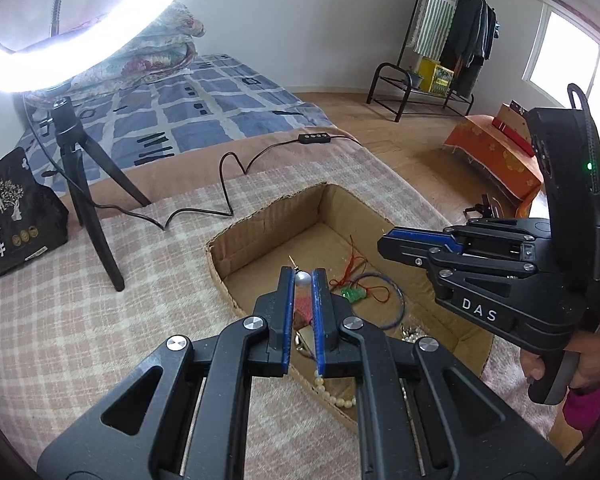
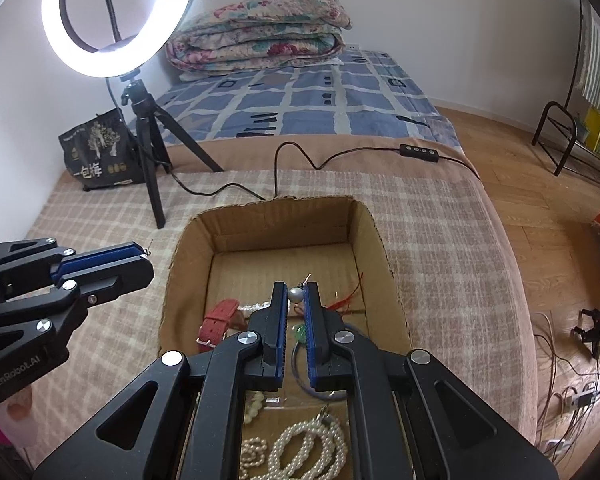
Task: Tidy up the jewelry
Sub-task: 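Lower the stud into the box and open the left tool while the right tool releases its stud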
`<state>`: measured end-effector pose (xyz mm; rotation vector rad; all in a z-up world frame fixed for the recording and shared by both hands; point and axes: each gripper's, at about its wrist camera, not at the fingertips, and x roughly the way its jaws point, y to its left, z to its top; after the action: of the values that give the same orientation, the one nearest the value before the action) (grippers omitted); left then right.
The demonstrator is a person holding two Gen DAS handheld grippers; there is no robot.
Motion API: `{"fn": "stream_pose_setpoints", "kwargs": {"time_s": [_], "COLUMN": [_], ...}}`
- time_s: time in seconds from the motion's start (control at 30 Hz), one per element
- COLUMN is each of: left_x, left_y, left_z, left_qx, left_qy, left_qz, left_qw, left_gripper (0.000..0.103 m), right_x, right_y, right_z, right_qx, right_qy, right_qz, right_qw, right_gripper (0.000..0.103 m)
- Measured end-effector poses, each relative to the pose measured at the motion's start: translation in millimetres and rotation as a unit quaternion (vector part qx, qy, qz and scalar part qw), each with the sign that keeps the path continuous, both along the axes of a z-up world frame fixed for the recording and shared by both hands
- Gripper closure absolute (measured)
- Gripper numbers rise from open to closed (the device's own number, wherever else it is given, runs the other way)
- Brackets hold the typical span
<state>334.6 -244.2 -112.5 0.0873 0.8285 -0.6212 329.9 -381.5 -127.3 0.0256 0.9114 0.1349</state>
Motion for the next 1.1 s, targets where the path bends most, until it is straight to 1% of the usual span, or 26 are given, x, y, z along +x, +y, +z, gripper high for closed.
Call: {"fn": "stream_pose_setpoints", "kwargs": {"time_s": [0.23, 0.53, 0.67, 0.73, 0.77, 0.8, 0.83, 0.87, 0.9, 1.1], "left_x": [10.2, 8.7, 9.5, 8.1, 7.6, 7.7, 7.1, 5.2, 4.4, -1.9], "left_y": [-6.9, -9.9, -12.2, -12.5, -12.4, -12.3, -12.3, -10.3, -8.6, -0.9], "left_z": [-5.7, -5.7, -4.4, -4.1, -4.1, -4.0, -4.1, -2.6, -1.8, 5.7], "left_qx": [0.002, 0.004, 0.009, 0.014, 0.015, 0.016, 0.017, 0.017, 0.016, 0.016], "left_qy": [-0.001, -0.006, -0.010, -0.013, -0.014, -0.014, -0.016, -0.019, -0.022, -0.026], "left_qz": [-0.003, -0.005, -0.007, -0.005, -0.006, -0.004, -0.001, 0.000, 0.002, 0.005], "left_qw": [1.0000, 1.0000, 0.9999, 0.9998, 0.9998, 0.9998, 0.9997, 0.9997, 0.9996, 0.9995], "left_gripper": [0.096, 0.096, 0.096, 0.096, 0.090, 0.084, 0.067, 0.056, 0.054, 0.053], "right_x": [12.0, 17.4, 16.3, 16.1, 16.0, 15.2, 14.0, 12.9, 12.0, 5.5], "right_y": [-5.5, -8.1, -7.5, -7.6, -7.7, -8.1, -8.6, -9.4, -10.2, -12.0], "right_z": [-3.2, -7.8, -7.1, -6.4, -5.9, -5.0, -3.5, -1.8, 0.0, 10.3], "right_qx": [0.000, 0.000, -0.008, -0.011, -0.014, -0.017, -0.019, -0.019, -0.019, -0.019], "right_qy": [-0.001, 0.003, -0.002, -0.004, -0.005, -0.007, -0.012, -0.015, -0.018, -0.022], "right_qz": [-0.002, 0.000, -0.005, -0.007, -0.010, -0.012, -0.016, -0.018, -0.020, -0.028], "right_qw": [1.000, 1.000, 1.000, 1.000, 1.000, 1.000, 1.000, 1.000, 0.999, 0.999], "right_gripper": [0.097, 0.096, 0.096, 0.092, 0.085, 0.072, 0.066, 0.059, 0.059, 0.058]}}
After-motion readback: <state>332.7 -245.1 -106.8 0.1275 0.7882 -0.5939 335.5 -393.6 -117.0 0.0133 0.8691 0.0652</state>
